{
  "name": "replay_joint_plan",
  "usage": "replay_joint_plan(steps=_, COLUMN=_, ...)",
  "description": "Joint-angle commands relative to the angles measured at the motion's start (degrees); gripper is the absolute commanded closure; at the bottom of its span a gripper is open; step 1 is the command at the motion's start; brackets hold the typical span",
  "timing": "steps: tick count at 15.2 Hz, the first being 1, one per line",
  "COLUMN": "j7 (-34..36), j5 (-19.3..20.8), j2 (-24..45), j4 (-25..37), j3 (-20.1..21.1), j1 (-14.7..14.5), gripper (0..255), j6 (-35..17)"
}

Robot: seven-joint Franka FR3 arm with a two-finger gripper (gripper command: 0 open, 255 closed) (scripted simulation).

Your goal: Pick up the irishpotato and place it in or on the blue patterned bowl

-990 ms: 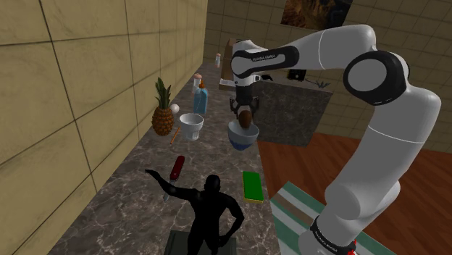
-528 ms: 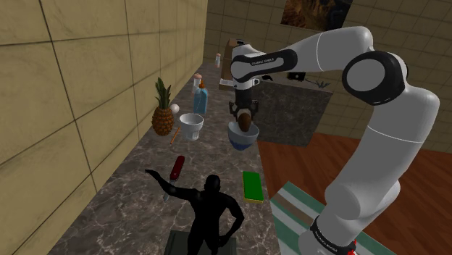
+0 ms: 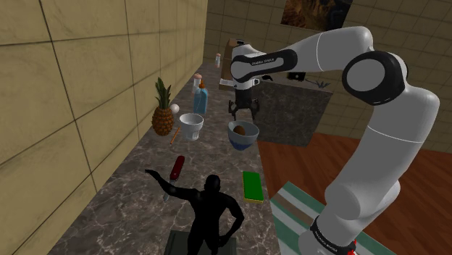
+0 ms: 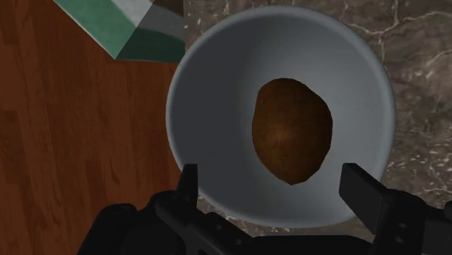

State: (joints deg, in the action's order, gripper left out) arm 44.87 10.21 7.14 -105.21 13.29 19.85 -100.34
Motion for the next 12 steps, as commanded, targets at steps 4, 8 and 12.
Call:
replay_joint_plan(steps=4, j7=-0.1, j5=-0.1, j2=0.6, j4=6.4, j3=0.4, j1=-0.5, gripper=0, j6=5.9)
replay_joint_plan(steps=8, j7=-0.2, j5=-0.1, j2=0.8, j4=8.2, j3=0.5, j1=-0.7, gripper=0, j6=7.4)
replay_joint_plan(steps=12, j7=-0.2, j5=-0.1, j2=0.8, j4=8.2, j3=0.5, j1=-0.7, gripper=0, j6=7.4)
